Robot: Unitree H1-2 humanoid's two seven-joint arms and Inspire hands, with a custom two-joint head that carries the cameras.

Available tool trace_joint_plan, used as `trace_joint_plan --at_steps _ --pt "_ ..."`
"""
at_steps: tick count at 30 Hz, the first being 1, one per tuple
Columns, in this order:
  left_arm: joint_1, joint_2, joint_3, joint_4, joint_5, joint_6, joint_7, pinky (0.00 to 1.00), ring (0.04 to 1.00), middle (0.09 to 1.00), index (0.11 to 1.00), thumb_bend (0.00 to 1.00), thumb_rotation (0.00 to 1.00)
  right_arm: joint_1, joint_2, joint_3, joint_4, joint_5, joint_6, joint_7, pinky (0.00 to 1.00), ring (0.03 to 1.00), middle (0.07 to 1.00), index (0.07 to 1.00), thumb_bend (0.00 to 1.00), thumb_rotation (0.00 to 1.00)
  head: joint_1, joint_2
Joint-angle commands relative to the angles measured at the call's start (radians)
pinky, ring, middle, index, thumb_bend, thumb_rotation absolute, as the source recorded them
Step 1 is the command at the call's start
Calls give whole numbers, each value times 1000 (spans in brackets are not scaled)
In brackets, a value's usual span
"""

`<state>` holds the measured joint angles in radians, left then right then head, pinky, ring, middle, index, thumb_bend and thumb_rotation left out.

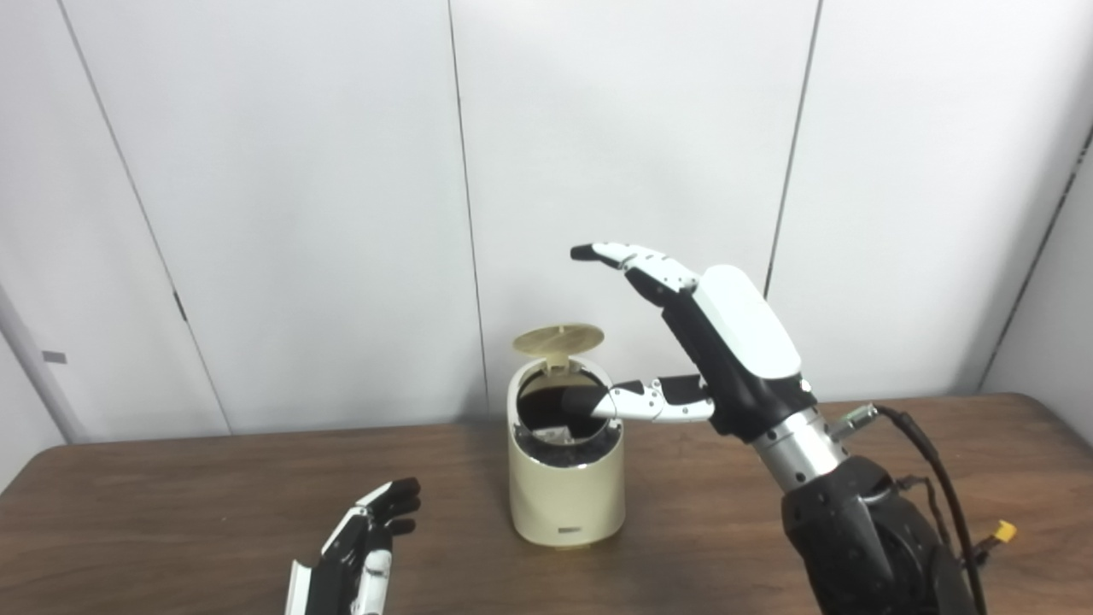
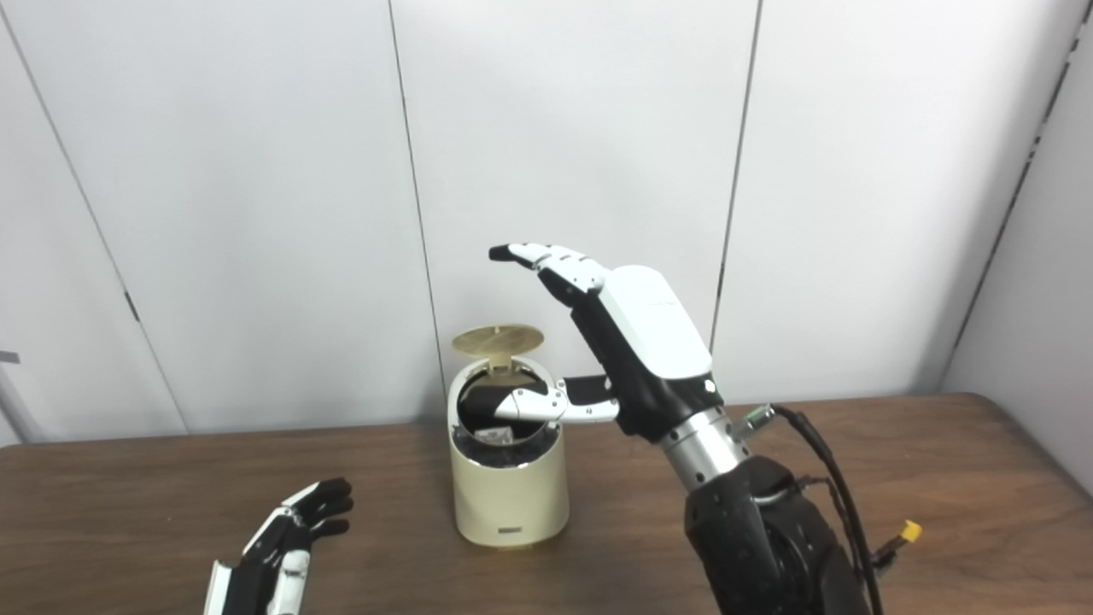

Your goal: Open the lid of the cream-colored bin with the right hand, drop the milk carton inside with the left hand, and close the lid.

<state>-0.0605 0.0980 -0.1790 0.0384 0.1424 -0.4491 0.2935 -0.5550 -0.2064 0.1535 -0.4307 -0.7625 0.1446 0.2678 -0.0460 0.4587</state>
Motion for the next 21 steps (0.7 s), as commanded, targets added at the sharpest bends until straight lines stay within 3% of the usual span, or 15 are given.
trace_joint_plan --at_steps 1,7,11,21 --pt "49 -37 -9 36 26 -18 -19 710 766 786 786 250 868 -71 -11 4 4 -19 9 16 784 893 873 845 696 789 0 3" --pt "62 -62 15 21 35 -16 -50 695 754 773 762 256 813 -133 -25 38 77 -47 32 80 771 911 859 829 752 800 2 9" --pt "67 -76 30 13 23 -17 -73 690 746 762 749 255 778 -163 -30 56 101 -50 67 132 819 931 864 828 759 786 5 11" --pt "73 -90 53 12 8 -18 -117 699 754 766 750 254 787 -194 -35 69 185 -70 52 111 749 884 830 783 788 795 4 7"
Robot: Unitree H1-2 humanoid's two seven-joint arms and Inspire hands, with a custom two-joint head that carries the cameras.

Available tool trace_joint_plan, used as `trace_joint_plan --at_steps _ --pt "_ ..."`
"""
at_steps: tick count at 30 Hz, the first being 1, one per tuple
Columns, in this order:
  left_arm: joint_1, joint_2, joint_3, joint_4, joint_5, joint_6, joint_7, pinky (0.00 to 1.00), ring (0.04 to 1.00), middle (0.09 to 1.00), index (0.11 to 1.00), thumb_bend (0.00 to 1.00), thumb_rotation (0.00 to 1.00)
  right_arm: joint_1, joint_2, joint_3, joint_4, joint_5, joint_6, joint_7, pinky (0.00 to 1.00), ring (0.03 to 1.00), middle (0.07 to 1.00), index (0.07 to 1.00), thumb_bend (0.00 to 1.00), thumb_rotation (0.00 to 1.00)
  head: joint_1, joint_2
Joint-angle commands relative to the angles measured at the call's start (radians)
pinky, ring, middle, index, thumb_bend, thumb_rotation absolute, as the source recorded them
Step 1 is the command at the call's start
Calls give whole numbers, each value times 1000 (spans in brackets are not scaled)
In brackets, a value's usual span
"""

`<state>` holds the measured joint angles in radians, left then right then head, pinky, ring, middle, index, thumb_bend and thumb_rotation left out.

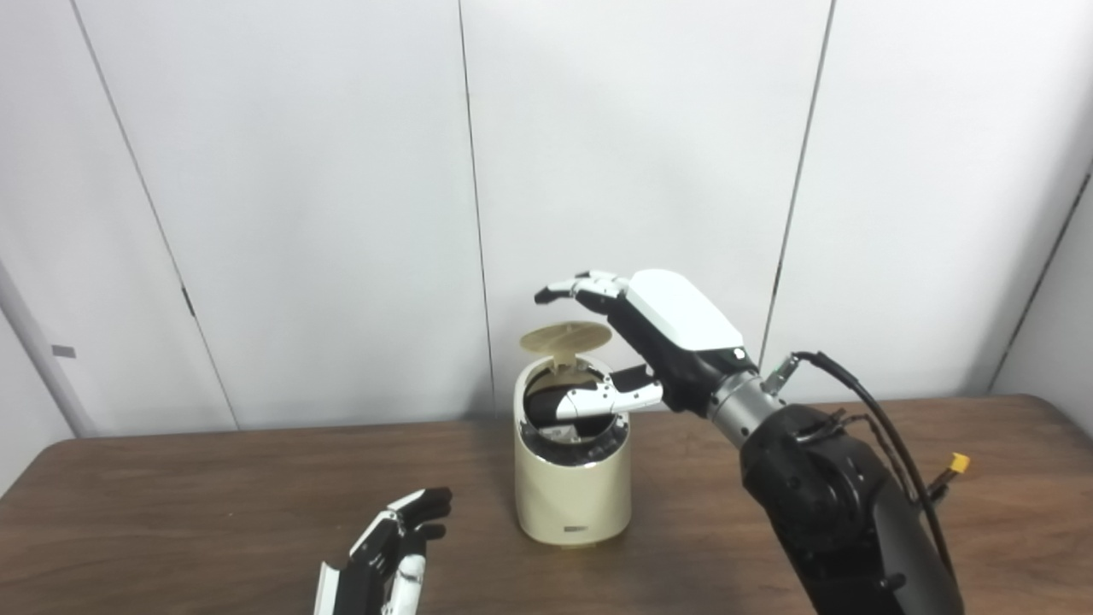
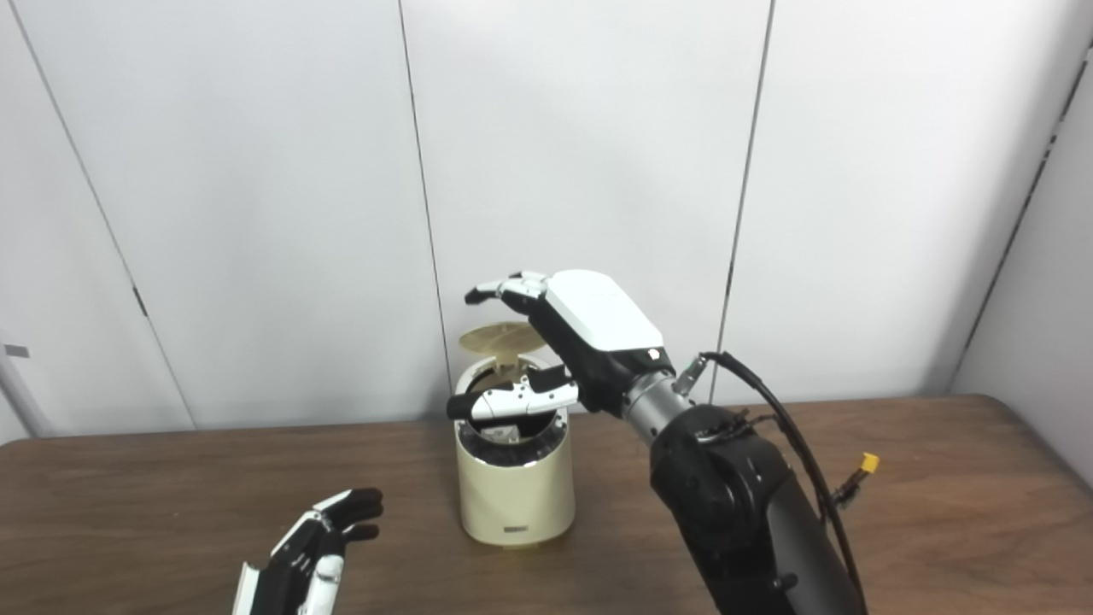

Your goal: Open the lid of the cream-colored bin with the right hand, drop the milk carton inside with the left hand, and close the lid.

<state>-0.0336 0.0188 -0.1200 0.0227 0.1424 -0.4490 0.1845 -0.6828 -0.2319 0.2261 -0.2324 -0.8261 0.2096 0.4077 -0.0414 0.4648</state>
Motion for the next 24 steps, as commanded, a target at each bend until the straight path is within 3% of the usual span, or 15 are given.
trace_joint_plan --at_steps 1,14,24 --pt "47 -13 -4 27 8 -18 -10 698 754 765 750 254 786 -68 -9 -4 -5 -5 -13 -31 753 882 829 782 791 799 1 3" --pt "49 -24 20 26 4 -9 -40 703 754 767 755 264 824 -71 0 3 50 -11 56 -16 777 877 861 806 804 796 -1 1" --pt "49 -34 31 33 41 -9 -37 694 748 759 749 247 796 -64 -8 14 70 -26 104 -18 719 860 889 804 816 764 -4 -4"
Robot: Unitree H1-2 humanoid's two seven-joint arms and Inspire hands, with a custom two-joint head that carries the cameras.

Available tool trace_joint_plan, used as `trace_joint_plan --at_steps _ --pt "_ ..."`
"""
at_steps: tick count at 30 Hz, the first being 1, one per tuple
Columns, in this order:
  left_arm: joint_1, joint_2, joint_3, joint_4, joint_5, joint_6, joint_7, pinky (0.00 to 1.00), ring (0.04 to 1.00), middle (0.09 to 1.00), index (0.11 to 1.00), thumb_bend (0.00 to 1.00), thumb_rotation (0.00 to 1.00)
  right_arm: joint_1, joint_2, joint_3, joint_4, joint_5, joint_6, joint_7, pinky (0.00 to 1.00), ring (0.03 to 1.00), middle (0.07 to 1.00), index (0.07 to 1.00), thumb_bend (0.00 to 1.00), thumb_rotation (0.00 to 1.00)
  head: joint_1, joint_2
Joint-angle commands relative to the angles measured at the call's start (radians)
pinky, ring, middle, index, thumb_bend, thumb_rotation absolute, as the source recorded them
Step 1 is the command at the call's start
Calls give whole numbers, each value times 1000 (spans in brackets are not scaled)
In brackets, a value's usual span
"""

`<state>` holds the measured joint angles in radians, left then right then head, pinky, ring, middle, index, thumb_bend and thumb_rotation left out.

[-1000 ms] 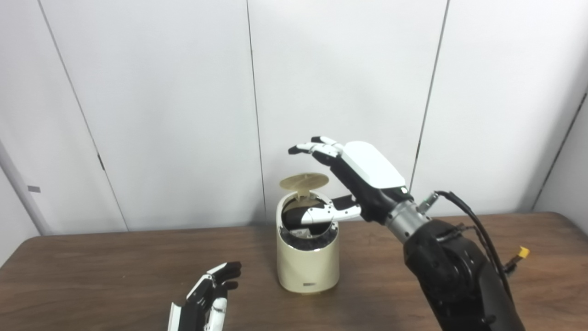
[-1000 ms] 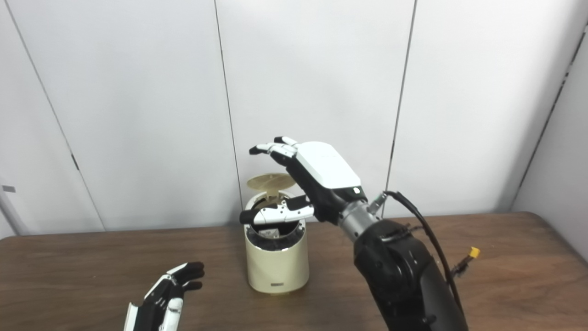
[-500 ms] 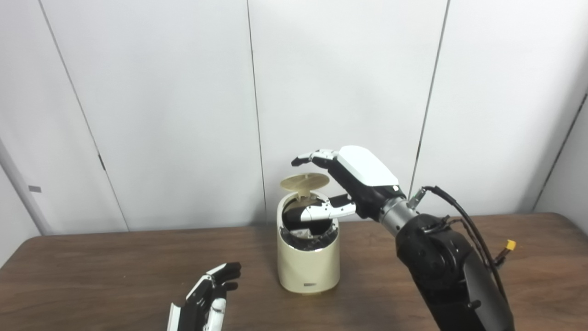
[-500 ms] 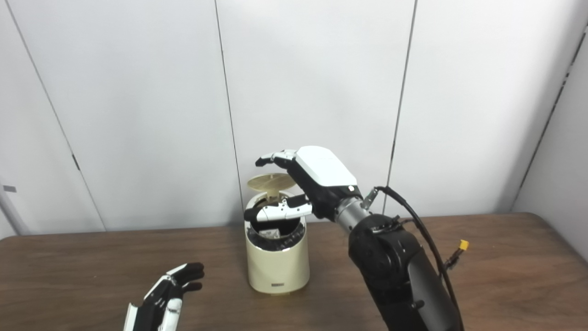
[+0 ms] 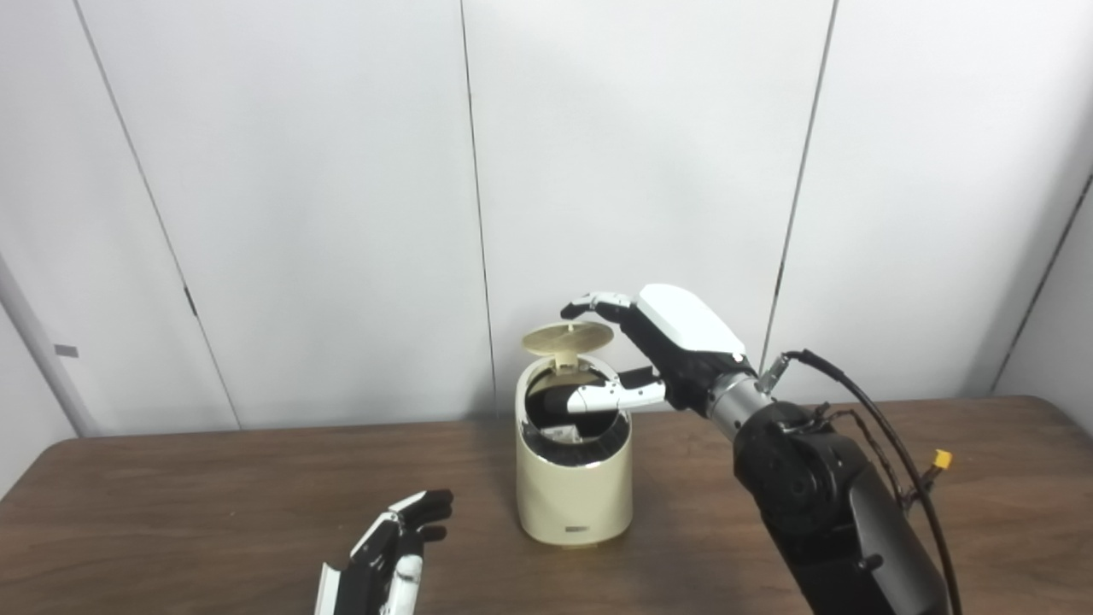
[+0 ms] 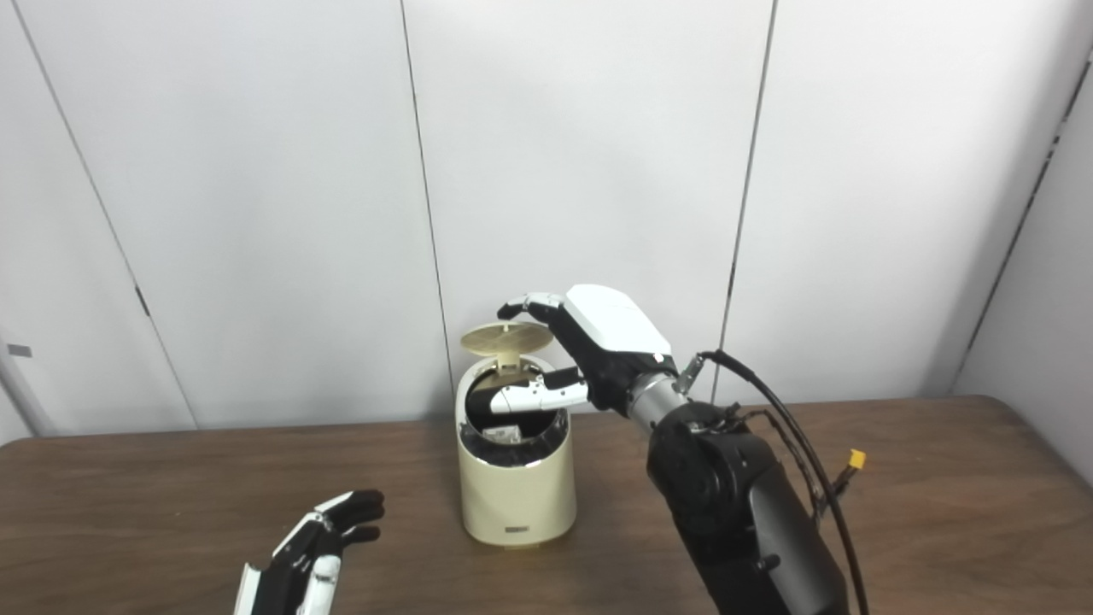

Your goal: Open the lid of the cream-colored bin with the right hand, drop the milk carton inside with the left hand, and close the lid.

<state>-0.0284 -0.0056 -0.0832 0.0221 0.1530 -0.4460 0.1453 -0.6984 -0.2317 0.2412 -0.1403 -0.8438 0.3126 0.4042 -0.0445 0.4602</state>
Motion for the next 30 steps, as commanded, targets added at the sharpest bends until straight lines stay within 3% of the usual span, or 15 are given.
trace_joint_plan --at_steps 1,9,14,26,30 --pt "44 -10 -6 34 27 -12 -1 695 748 759 749 248 795 -48 -10 0 -22 -8 1 -15 717 860 890 804 817 766 -1 1" --pt "46 -10 -9 24 26 -6 -11 699 751 764 753 270 798 -33 -13 3 -38 -5 8 -11 669 821 881 792 816 754 -7 8" --pt "46 -14 -11 19 23 3 -13 701 752 762 749 269 781 -6 -8 -8 -56 10 0 -30 585 760 871 778 838 755 -7 9" --pt "50 -21 -9 4 40 17 -18 702 757 764 745 277 772 47 -25 -7 -91 24 -13 -31 688 809 836 775 815 759 -3 18" --pt "52 -25 -10 -4 46 19 -20 704 760 766 752 280 787 58 -30 -9 -92 41 -26 -40 669 796 821 766 811 742 -1 22"
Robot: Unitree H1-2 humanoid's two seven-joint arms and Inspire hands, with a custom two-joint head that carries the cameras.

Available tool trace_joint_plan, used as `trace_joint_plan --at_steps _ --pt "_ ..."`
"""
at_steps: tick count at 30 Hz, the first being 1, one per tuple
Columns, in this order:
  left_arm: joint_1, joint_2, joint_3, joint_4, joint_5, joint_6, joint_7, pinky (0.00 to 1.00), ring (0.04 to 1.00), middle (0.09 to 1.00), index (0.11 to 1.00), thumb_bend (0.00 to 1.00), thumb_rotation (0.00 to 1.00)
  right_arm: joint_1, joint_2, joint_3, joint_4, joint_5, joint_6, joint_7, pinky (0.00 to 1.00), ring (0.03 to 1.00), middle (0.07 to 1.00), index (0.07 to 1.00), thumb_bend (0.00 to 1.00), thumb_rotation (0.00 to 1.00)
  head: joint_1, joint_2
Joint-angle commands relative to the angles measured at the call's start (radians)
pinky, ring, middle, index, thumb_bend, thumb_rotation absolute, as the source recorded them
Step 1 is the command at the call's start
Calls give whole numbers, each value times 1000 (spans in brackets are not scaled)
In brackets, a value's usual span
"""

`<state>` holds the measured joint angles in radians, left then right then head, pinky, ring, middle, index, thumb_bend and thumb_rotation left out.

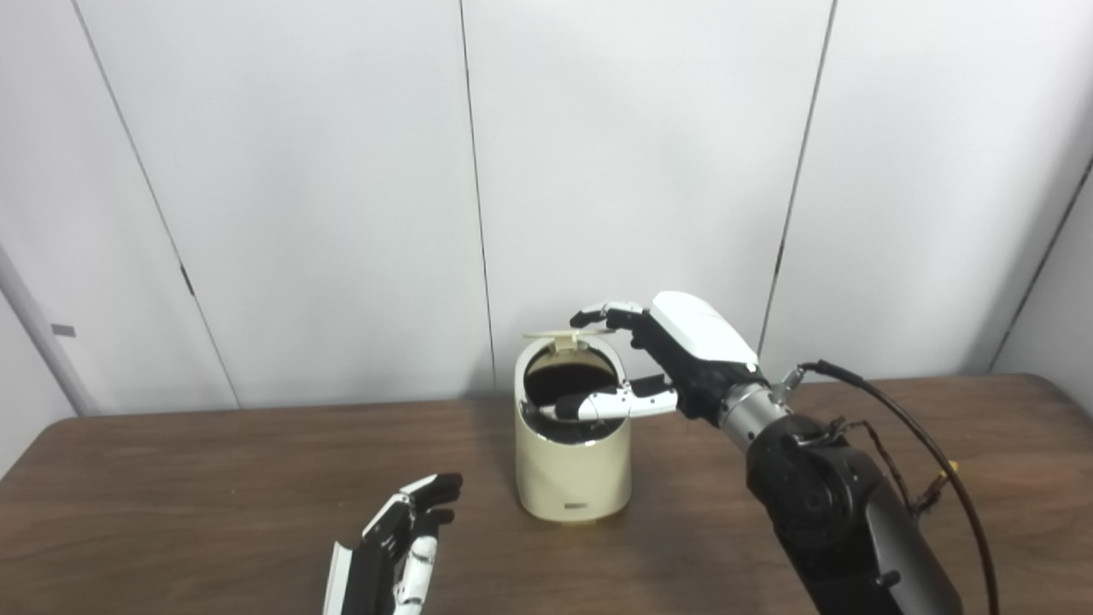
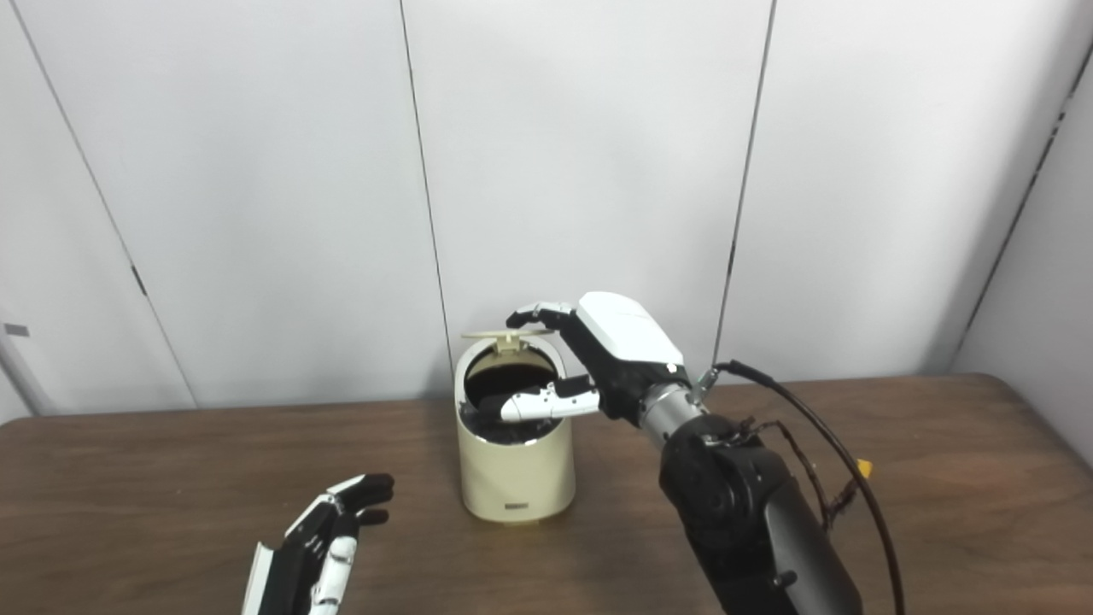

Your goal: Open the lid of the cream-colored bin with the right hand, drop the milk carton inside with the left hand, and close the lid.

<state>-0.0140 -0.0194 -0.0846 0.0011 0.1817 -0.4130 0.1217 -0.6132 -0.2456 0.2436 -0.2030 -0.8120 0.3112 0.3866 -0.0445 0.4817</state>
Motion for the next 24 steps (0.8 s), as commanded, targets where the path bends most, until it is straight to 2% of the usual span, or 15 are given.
trace_joint_plan --at_steps 1,19,24 --pt "37 -13 -7 19 18 -19 5 703 758 765 752 277 789 -24 -17 -11 -31 12 -25 -22 675 800 816 766 807 738 -1 1" --pt "48 -26 -6 -21 48 12 4 690 751 758 748 287 799 36 -29 12 -55 30 -34 -21 729 844 789 761 773 711 12 21" --pt "48 -31 -6 -23 57 11 4 690 754 760 742 293 786 48 -52 45 -46 -16 -78 -36 739 851 782 757 764 739 14 23"
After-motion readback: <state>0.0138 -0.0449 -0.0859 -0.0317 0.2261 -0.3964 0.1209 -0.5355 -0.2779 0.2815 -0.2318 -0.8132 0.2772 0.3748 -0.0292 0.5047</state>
